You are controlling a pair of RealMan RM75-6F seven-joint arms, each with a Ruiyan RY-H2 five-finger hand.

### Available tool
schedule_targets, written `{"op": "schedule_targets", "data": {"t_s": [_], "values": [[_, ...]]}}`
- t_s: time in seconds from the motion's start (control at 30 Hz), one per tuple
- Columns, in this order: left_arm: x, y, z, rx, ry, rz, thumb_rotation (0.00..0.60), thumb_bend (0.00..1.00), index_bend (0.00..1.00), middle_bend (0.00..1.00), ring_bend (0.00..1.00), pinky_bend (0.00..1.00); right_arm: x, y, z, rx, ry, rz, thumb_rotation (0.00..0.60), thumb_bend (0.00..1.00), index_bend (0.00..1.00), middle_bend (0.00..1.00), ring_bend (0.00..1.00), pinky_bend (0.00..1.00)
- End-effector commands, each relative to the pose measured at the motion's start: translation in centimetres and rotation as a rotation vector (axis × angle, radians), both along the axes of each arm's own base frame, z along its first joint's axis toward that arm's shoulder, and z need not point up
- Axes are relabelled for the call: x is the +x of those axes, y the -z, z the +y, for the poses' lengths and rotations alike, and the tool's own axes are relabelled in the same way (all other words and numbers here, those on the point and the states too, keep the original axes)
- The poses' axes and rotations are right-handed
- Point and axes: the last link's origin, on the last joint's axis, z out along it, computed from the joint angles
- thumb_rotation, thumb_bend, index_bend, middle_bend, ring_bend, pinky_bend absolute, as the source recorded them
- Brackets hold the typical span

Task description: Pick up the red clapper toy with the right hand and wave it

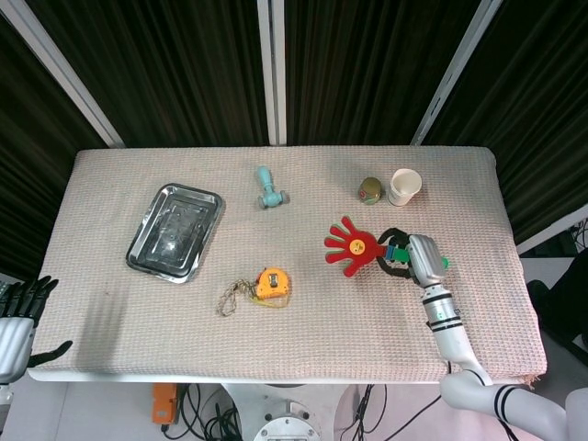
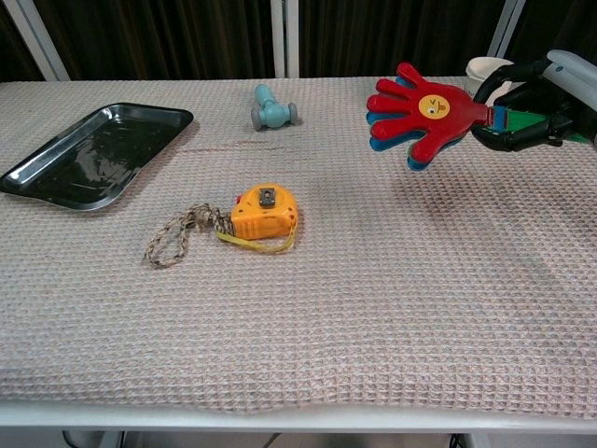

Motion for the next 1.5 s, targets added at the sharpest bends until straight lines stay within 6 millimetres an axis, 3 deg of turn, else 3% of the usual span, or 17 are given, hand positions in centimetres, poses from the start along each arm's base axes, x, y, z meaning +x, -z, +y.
{"op": "schedule_targets", "data": {"t_s": [0.03,0.2,0.3,0.5,0.67,0.9,1.07,1.17,1.3,1.5], "values": [[0.0,0.0,0.0,0.001,-0.001,-0.001,0.6,0.11,0.09,0.04,0.0,0.0,1.7,-0.7,0.8,0.099,-0.024,-0.289,0.6,0.44,0.96,0.79,0.78,0.93],[0.0,-0.1,0.0,0.003,-0.002,0.0,0.6,0.11,0.09,0.04,0.0,0.0,3.9,-2.7,1.2,0.275,0.041,-0.786,0.6,0.44,0.96,0.79,0.78,0.93],[0.1,-0.2,0.0,0.005,0.001,-0.002,0.6,0.11,0.09,0.04,0.0,0.0,4.2,-4.3,1.2,0.341,0.069,-0.987,0.6,0.44,0.96,0.79,0.78,0.93],[0.0,-0.1,0.0,0.004,0.001,-0.007,0.6,0.11,0.09,0.04,0.0,0.0,3.5,-5.6,1.0,0.41,0.117,-1.113,0.6,0.48,0.96,0.8,0.78,0.93],[0.1,-0.1,0.0,0.002,0.003,-0.007,0.6,0.11,0.09,0.04,0.0,0.0,3.4,-4.0,0.7,0.4,0.075,-0.819,0.6,0.48,0.98,0.81,0.8,0.96],[-0.2,0.0,-0.1,0.003,-0.007,-0.015,0.6,0.11,0.09,0.04,0.0,0.0,4.1,-3.0,0.0,0.184,-0.084,0.015,0.6,0.49,0.98,0.82,0.81,0.97],[-0.3,-0.1,-0.1,0.004,-0.007,-0.015,0.6,0.11,0.09,0.04,0.0,0.0,4.5,-2.5,0.1,0.056,-0.14,0.42,0.6,0.49,0.98,0.82,0.81,0.97],[-0.3,-0.2,-0.1,0.008,-0.005,-0.013,0.6,0.11,0.09,0.04,0.0,0.0,4.7,-2.5,0.1,0.067,-0.13,0.476,0.6,0.49,0.98,0.82,0.82,0.98],[-0.2,-0.3,0.0,0.013,-0.005,-0.015,0.6,0.11,0.09,0.04,0.0,0.0,5.6,-3.1,0.1,0.072,-0.114,0.42,0.6,0.49,0.98,0.82,0.82,0.98],[-0.3,-0.2,0.0,0.013,-0.003,-0.017,0.6,0.11,0.09,0.04,0.0,0.0,7.0,-4.3,0.4,0.064,-0.07,-0.034,0.6,0.48,0.98,0.83,0.82,0.98]]}}
